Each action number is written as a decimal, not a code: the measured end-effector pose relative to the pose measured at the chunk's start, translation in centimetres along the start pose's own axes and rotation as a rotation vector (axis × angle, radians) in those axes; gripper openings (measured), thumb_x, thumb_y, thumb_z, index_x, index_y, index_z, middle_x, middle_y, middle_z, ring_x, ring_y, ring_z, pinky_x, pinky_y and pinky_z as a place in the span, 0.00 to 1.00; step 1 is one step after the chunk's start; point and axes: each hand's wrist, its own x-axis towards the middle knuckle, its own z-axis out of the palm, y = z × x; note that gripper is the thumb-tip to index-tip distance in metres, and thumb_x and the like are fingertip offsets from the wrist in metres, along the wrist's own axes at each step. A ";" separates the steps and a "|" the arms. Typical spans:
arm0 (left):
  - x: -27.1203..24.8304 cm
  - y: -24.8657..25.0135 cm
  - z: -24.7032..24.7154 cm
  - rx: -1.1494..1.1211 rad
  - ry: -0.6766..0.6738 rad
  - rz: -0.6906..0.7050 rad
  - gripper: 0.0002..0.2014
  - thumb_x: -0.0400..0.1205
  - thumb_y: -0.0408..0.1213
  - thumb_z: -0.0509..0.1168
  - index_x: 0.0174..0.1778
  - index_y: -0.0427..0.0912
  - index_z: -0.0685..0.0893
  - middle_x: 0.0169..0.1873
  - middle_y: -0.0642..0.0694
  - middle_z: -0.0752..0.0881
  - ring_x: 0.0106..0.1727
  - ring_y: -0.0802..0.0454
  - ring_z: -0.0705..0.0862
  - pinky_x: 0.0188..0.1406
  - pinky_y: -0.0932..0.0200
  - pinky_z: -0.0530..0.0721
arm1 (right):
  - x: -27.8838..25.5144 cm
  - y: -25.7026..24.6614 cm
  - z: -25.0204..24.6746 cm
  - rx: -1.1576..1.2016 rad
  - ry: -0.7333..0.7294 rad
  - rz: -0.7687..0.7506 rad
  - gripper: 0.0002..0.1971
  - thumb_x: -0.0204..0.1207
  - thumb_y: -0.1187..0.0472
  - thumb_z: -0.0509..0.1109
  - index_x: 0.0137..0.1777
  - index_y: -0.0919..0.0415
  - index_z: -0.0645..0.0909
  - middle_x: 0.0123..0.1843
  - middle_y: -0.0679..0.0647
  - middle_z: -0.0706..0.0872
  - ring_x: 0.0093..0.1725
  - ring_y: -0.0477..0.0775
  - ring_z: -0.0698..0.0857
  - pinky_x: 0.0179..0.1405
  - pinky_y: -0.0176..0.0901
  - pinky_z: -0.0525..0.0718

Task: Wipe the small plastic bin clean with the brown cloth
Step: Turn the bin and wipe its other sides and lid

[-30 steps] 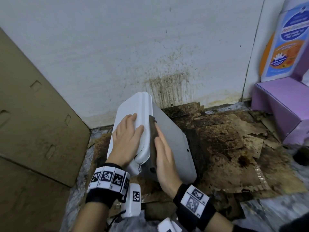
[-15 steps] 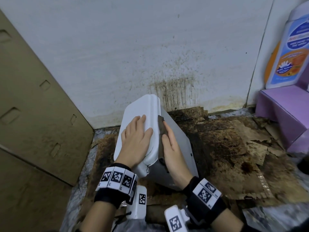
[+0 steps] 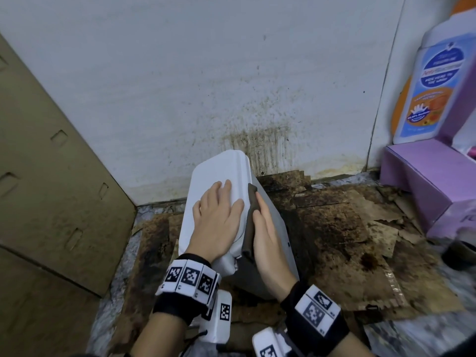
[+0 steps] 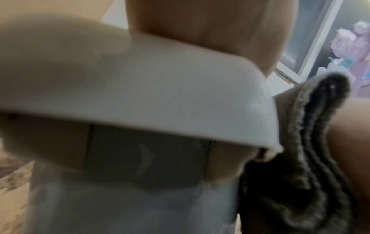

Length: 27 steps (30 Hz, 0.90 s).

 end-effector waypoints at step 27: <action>-1.6 2.3 0.8 -0.683 0.084 -0.569 0.29 0.82 0.65 0.64 0.66 0.45 0.72 0.64 0.45 0.77 0.62 0.47 0.81 0.68 0.45 0.81 | 1.9 -4.6 -9.3 -0.065 -0.005 0.014 0.34 0.78 0.44 0.78 0.81 0.31 0.68 0.75 0.36 0.81 0.64 0.39 0.87 0.53 0.44 0.91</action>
